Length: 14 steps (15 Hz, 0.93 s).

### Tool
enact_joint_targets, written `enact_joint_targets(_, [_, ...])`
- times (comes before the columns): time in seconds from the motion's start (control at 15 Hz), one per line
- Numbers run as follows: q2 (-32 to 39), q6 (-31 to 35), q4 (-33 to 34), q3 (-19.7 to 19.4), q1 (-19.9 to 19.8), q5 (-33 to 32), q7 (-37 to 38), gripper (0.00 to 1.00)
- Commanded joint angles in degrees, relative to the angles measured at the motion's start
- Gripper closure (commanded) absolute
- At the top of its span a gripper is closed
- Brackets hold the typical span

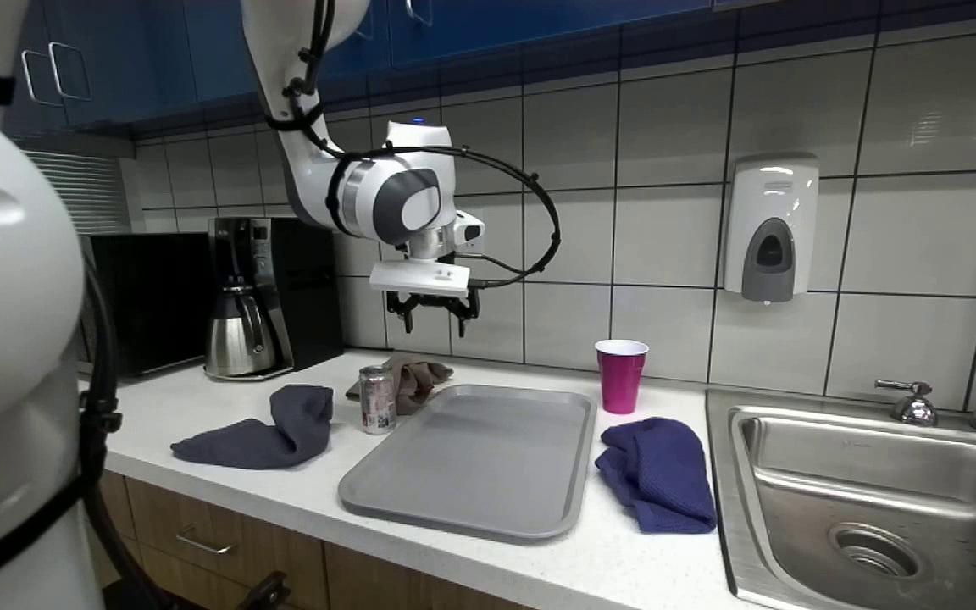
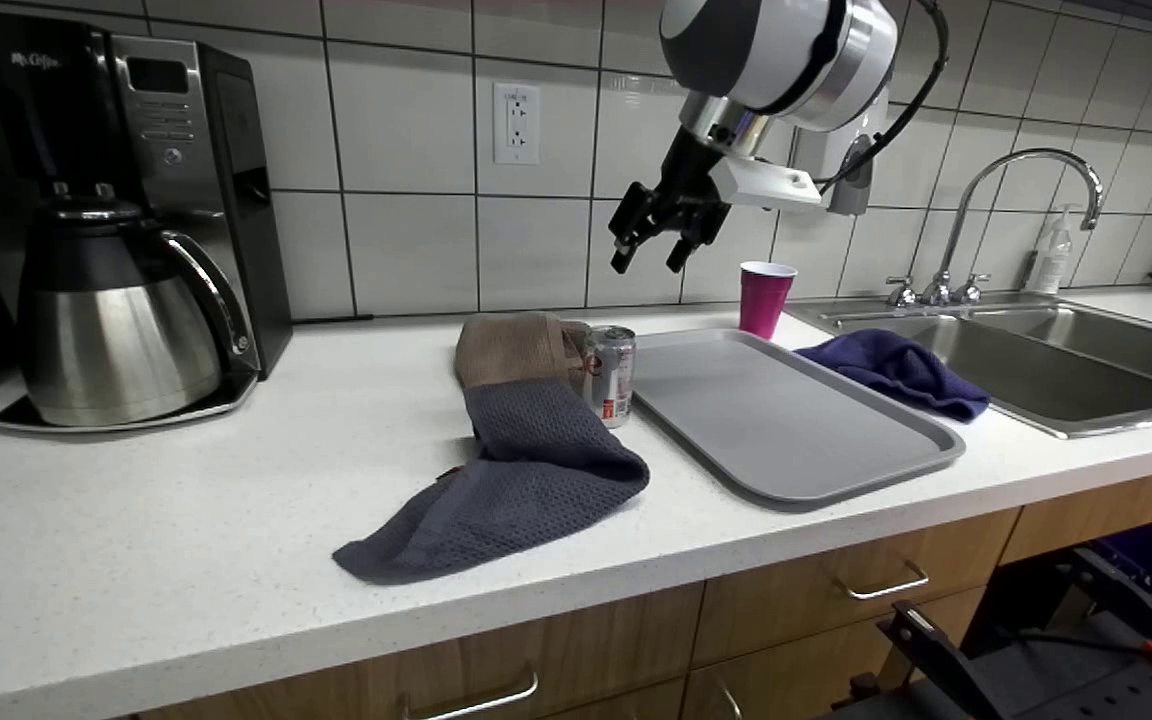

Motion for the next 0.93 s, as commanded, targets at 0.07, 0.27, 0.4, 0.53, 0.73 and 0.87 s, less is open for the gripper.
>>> enact_joint_targets(0.07, [-7.8,-2.1,-6.2,2.9,-3.8,8.2,-8.7,0.0])
enact_joint_targets(0.27, [-10.6,-3.3,-8.5,2.0,-3.7,11.4,-12.5,0.0])
enact_joint_targets(0.4, [-12.1,-4.0,-10.0,1.4,-3.5,12.9,-14.3,0.0])
enact_joint_targets(0.53, [-13.6,-5.1,-11.2,0.8,-3.4,14.0,-15.9,0.0])
enact_joint_targets(0.73, [-11.1,-3.6,-10.2,0.4,-2.6,12.7,-14.1,0.0])
enact_joint_targets(0.87, [-12.3,-4.4,-11.1,0.0,-2.6,12.8,-14.6,0.0])
